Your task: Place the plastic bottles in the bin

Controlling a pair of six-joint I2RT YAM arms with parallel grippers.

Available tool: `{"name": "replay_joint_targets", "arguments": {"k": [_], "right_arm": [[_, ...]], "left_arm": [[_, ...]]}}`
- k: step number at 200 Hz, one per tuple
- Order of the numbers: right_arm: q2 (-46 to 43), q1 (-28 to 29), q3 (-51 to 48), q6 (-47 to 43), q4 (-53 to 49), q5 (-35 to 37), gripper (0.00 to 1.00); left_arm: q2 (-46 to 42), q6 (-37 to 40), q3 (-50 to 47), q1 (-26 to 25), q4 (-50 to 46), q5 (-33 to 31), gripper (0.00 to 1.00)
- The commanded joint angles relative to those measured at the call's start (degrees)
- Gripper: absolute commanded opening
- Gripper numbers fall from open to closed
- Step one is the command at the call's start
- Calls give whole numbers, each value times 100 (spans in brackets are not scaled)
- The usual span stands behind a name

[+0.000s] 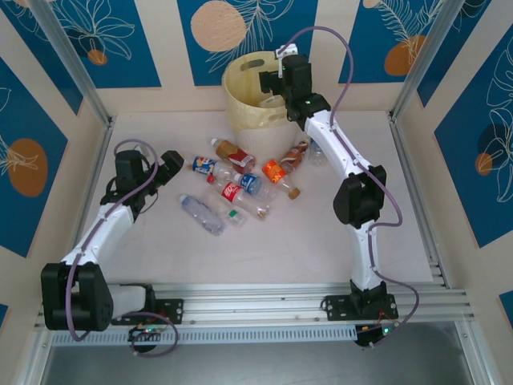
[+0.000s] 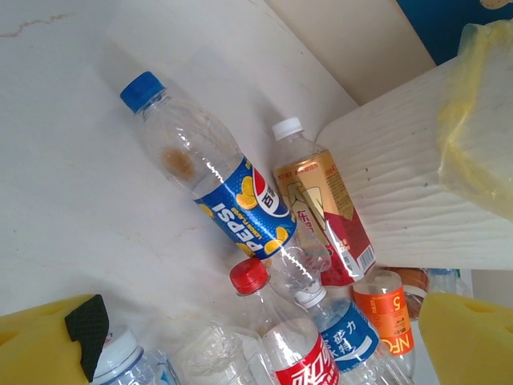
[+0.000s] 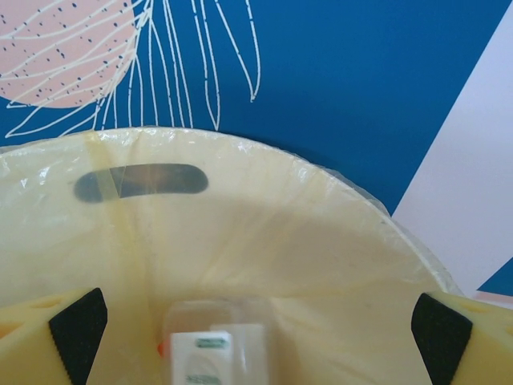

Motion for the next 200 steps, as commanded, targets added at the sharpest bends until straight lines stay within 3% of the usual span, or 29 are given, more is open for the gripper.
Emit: {"name": "replay_joint_targets", "arguments": {"k": [1,42,59,109,149,200], "right_arm": [[-630,5,-132,171,151,-219,100],[-1842,92,-1169,392,199,-959,100],[-2548,97,-2059,632,374,-1223,100],[-4592,77,-4806,1136,1248,-2101,100],[-5468,63,-6126,1564,1425,-1909,100],[-6010,-4,-6490,1469,1038,-1685,100]], "left_arm": [[94,-129,88,110,-299,-107,100],[268,-297,251,60,-1034,-520,100],[140,-580,87,-42,-1226,-780,100],[-309,-1097,-280,-1006,-1827,-1455,100],[-139,-1674,-488,-1843,-1739,-1604,99],[529,-2100,-484,-2182,-1567,-1663,93]]}}
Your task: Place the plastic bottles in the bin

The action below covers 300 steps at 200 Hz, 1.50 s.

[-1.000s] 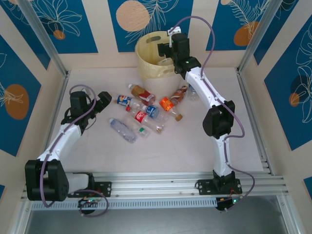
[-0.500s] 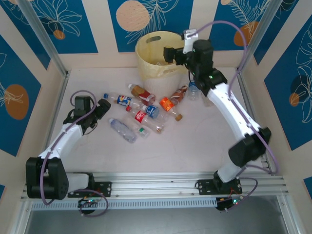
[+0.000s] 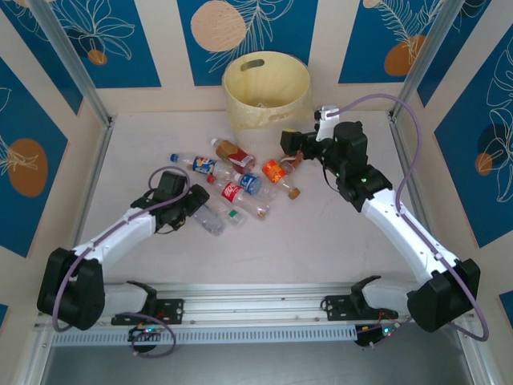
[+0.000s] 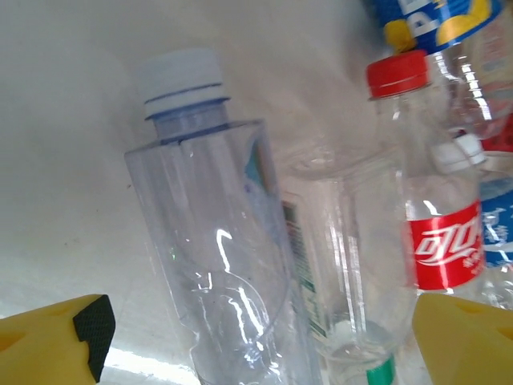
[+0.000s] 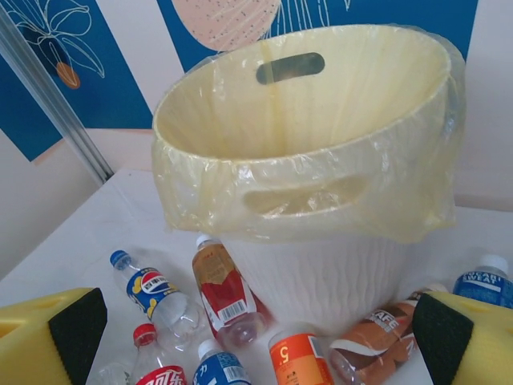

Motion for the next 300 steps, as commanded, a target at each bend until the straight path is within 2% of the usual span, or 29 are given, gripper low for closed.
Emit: {"name": "replay_joint_targets", "arguments": {"k": [1,30,65,97,139,182,246,269,300], "right_arm": [[-415,-58,-12,39,-33,167,100],[-648,-100,-174,44,-140,240,100],[-754,-162,-277,97,-180,302,100],[-756,-177,-248,103,-271,317,100],[-767,-190,-257,139,-281,352,100],[-788,-218,-323,172,-263,465,100],[-834,-324,-563,357,-52,701,100],[-862,-359,-599,377,-41,754,100],[-930,-387,-685,421,-10,863,100]], "left_arm": [[220,-345,-68,-150,22,-256,93],[383,-412,-215,-212,149,-629,89],[798,-338,-281,-213,659,-328,79],[1045,-320,-418,-213,965,-369,74],[1320,132,-375,-215,1182,-278,63],[1126,718,-364,-204,1062,-574,52],[672,1206,-141,-191,625,-969,24],[503,1381,6,-195,460,-1074,0],[172,1606,224,-195,380,-1206,0]]}}
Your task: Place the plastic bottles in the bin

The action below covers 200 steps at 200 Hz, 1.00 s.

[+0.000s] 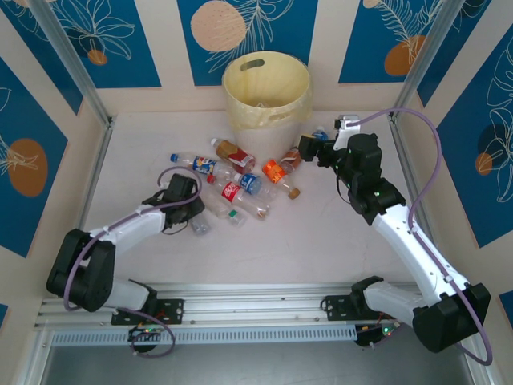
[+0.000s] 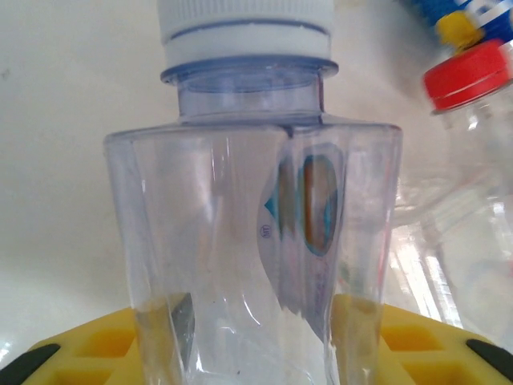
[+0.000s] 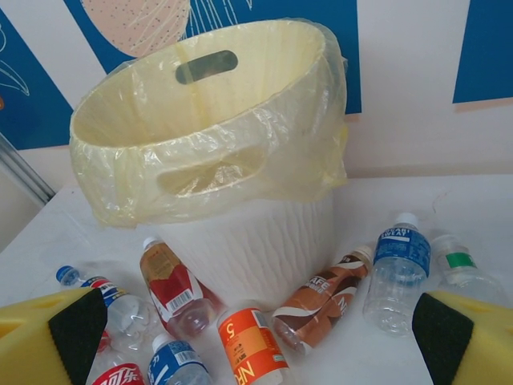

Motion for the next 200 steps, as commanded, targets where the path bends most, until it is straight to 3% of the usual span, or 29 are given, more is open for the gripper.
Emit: {"name": "replay_joint_targets", "arguments": {"k": [1,42,104,137,200], "right_arm": [[-206,-46,-105,141,258,241,100],[-442,-117,-386,236,644,131,100],[-653,-259,-550,500,726,-20,100],[-687,-293,-563,575,719,-121,100],[-692,-325,-542,594,742,-173,100]], "left_arm": [[-363,339,300,-36,-175,-279,0],[-933,619,553,-33,478,-483,0],[-1235,1058,702,-35,2841,-239,0],[-925,1245,1157,-44,3708,205,0],[323,1781,2939,-190,4016,1038,0]]}}
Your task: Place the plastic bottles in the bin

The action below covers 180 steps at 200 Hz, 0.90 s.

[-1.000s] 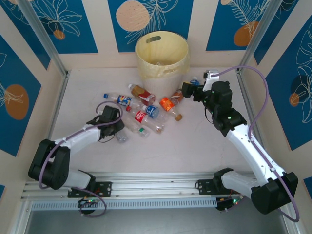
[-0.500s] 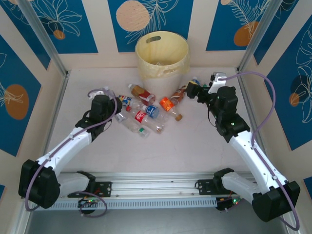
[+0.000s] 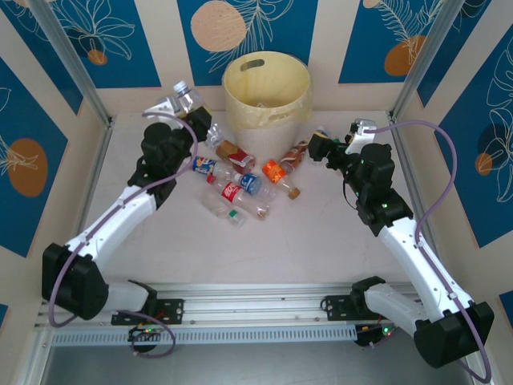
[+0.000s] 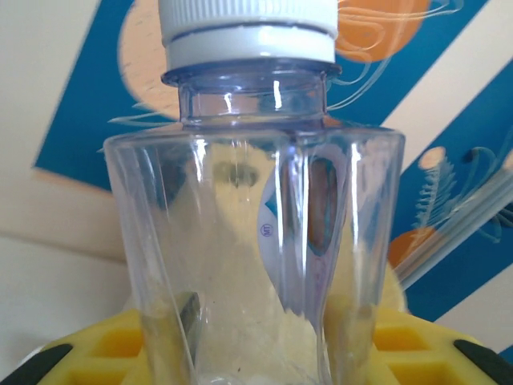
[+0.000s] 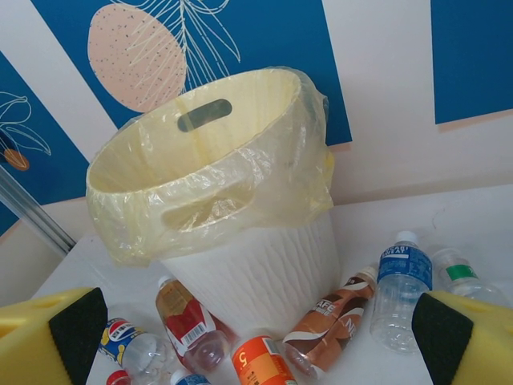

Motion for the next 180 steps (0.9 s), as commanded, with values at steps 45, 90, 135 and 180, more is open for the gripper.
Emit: {"name": "replay_joint_targets", "arguments": {"k": [45,90,135,180], "right_arm": [[-90,-64,24,132,146,-95,100],[-75,-95,50,151,46,-75,100],[-40,-137,64,127,-26,23,100],[143,-228,178,109,-185,2,99]], "left_arm": [[1458,1425,2219,-333,207,797,0],[2552,2665,3736,-396,-87,405,0],[3548,3849,5060,-400,-621,621,0],[4619,4621,6384,-396,-1184,650,0]]}}
